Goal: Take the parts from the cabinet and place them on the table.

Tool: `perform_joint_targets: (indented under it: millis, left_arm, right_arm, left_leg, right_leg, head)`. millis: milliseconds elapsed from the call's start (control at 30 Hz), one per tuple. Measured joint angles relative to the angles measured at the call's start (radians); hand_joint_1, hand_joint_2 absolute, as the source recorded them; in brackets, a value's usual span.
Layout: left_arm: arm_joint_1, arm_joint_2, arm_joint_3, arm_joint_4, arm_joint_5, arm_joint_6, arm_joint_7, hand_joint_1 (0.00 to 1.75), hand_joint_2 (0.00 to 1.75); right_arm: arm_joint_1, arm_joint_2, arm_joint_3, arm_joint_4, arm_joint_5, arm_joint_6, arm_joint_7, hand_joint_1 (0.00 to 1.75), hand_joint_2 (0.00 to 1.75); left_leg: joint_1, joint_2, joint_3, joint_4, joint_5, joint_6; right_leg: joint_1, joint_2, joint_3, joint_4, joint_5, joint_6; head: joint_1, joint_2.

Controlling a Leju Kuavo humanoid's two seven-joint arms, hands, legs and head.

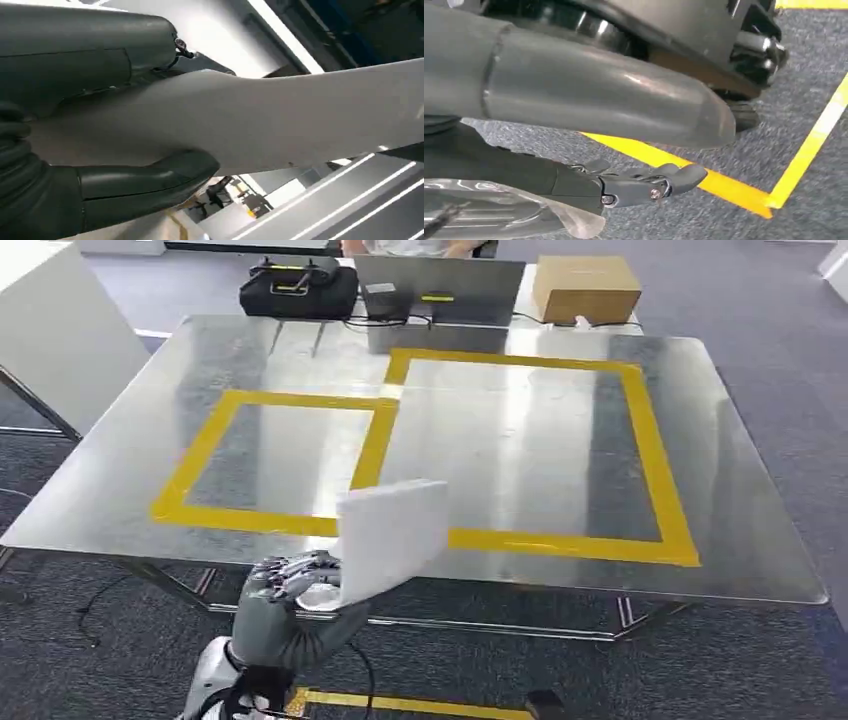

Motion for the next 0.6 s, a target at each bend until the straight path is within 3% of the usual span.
perform_joint_targets:
  millis: [67, 100, 133, 167, 200, 233, 267, 300, 333, 400, 467, 500, 600]
  left_arm:
    - [-0.069, 0.003, -0.013, 0.032, -0.072, -0.02, 0.044, 1.75, 1.75]
    - [-0.104, 0.005, -0.016, 0.06, -0.09, -0.035, 0.056, 1.75, 1.75]
    - [-0.137, 0.006, -0.018, 0.09, -0.099, -0.046, 0.057, 1.75, 1.75]
    - [-0.17, 0.006, -0.02, 0.122, -0.105, -0.053, 0.055, 1.75, 1.75]
    - [-0.203, 0.006, -0.021, 0.153, -0.112, -0.061, 0.048, 1.75, 1.75]
    - [-0.242, 0.006, -0.024, 0.183, -0.12, -0.069, 0.036, 1.75, 1.75]
    - [-0.278, 0.005, -0.028, 0.21, -0.127, -0.081, 0.027, 1.75, 1.75]
    - [-0.315, 0.005, -0.037, 0.247, -0.129, -0.092, 0.018, 1.75, 1.75]
    - [-0.342, 0.004, -0.043, 0.273, -0.13, -0.1, 0.014, 1.75, 1.75]
    - [-0.369, 0.0, -0.047, 0.313, -0.129, -0.101, 0.011, 1.75, 1.75]
    - [-0.393, -0.002, -0.054, 0.338, -0.136, -0.1, 0.008, 1.75, 1.75]
    - [-0.407, -0.002, -0.059, 0.35, -0.156, -0.106, 0.005, 1.75, 1.75]
    - [-0.469, -0.007, -0.107, 0.42, -0.268, -0.117, 0.016, 1.75, 1.75]
  right_arm:
    - [-0.009, 0.0, 0.011, 0.0, 0.013, 0.021, 0.01, 0.0, 0.0]
    - [-0.011, 0.0, 0.016, 0.0, 0.02, 0.031, 0.015, 0.0, 0.0]
    - [-0.014, 0.0, 0.019, 0.0, 0.025, 0.035, 0.02, 0.0, 0.0]
    - [-0.018, 0.0, 0.024, 0.0, 0.029, 0.036, 0.027, 0.0, 0.0]
    - [-0.023, 0.0, 0.028, -0.001, 0.035, 0.036, 0.036, 0.0, 0.0]
    - [-0.029, 0.0, 0.034, -0.002, 0.044, 0.036, 0.045, 0.0, 0.0]
    - [-0.035, 0.0, 0.039, -0.003, 0.051, 0.039, 0.052, 0.0, 0.0]
    - [-0.042, 0.004, 0.044, -0.003, 0.059, 0.042, 0.058, 0.0, 0.0]
    - [-0.05, 0.005, 0.048, -0.004, 0.06, 0.042, 0.061, 0.0, 0.0]
    - [-0.051, 0.005, 0.055, -0.005, 0.063, 0.044, 0.064, 0.0, 0.0]
    - [-0.052, 0.005, 0.061, -0.005, 0.068, 0.055, 0.059, 0.0, 0.0]
    - [-0.053, 0.005, 0.063, -0.006, 0.072, 0.064, 0.053, 0.0, 0.0]
    - [-0.058, 0.004, 0.066, -0.006, 0.079, 0.088, 0.045, 0.0, 0.0]
  left_leg:
    - [-0.001, 0.001, 0.0, 0.0, -0.001, 0.001]
    - [-0.002, 0.001, 0.0, 0.001, -0.001, 0.002]
    - [-0.002, 0.001, 0.001, 0.001, -0.001, 0.002]
    - [-0.001, 0.001, 0.002, 0.001, -0.002, 0.002]
    - [-0.001, 0.0, 0.004, 0.001, -0.003, 0.001]
    - [-0.001, -0.001, 0.006, 0.002, -0.005, -0.001]
    - [-0.001, -0.001, 0.007, 0.004, -0.009, -0.006]
    - [-0.01, -0.001, 0.0, 0.009, -0.01, -0.011]
    - [-0.009, -0.002, -0.006, 0.012, -0.009, -0.015]
    - [-0.008, 0.001, -0.003, 0.007, -0.006, -0.021]
    - [-0.006, 0.002, -0.006, 0.019, -0.022, -0.034]
    - [-0.005, 0.003, -0.022, 0.057, -0.044, -0.039]
    - [-0.004, 0.003, -0.136, 0.281, -0.132, -0.045]
  right_leg:
    - [-0.001, 0.0, -0.078, 0.153, -0.059, 0.004]
    - [-0.001, 0.0, -0.114, 0.217, -0.074, 0.006]
    - [-0.001, 0.0, -0.131, 0.234, -0.063, 0.007]
    - [-0.002, 0.0, -0.124, 0.205, -0.029, 0.008]
    - [-0.004, 0.0, -0.1, 0.142, 0.017, 0.008]
    - [-0.006, -0.002, -0.059, 0.044, 0.072, 0.007]
    - [-0.006, -0.003, -0.032, -0.027, 0.093, 0.006]
    - [-0.002, -0.002, -0.011, -0.038, 0.081, 0.005]
    - [-0.003, 0.002, -0.014, -0.045, 0.077, -0.004]
    - [0.0, 0.008, -0.017, -0.045, 0.077, -0.011]
    - [-0.007, 0.006, -0.01, -0.053, 0.081, -0.023]
    - [-0.007, 0.006, -0.008, -0.053, 0.079, -0.029]
    - [-0.006, 0.002, -0.006, -0.053, 0.075, -0.036]
  head:
    - [-0.001, 0.0]
    - [0.002, 0.0]
    - [0.0, 0.0]
    - [0.001, 0.0]
    - [0.001, 0.0]
    - [0.001, 0.0]
    - [0.002, 0.0]
    - [0.002, 0.0]
    - [0.001, 0.0]
    - [-0.002, 0.0]
    - [-0.002, 0.0]
    - [-0.009, 0.0]
    - [-0.008, 0.0]
